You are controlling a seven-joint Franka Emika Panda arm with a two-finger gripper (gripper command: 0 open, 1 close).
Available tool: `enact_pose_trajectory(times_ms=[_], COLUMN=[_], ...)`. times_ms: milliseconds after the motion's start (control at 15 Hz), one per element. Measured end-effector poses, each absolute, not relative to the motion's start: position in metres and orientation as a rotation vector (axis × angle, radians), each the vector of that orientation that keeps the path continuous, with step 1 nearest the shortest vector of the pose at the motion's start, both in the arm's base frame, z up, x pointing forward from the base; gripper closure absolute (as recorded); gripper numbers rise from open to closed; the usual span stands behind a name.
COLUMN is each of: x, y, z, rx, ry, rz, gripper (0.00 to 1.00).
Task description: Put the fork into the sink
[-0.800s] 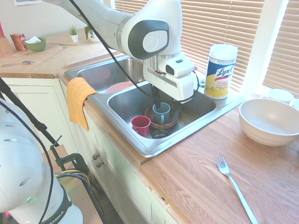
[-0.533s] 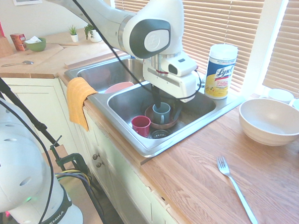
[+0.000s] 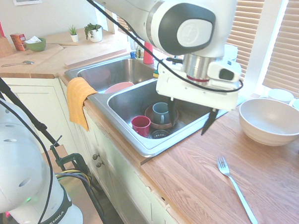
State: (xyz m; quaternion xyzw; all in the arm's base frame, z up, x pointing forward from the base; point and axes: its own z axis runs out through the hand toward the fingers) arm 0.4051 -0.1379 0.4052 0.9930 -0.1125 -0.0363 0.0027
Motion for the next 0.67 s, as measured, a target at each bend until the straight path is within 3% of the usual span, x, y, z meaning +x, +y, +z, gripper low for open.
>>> enact_pose_trajectory(times_ms=[267,667], x=[0.398,0.414], y=[-0.228,-0.273], z=[0.395,0.346], rx=[3.105,3.041], ry=[0.008,0.344], rz=[-0.067,-0.031], gripper=[0.00,0.00])
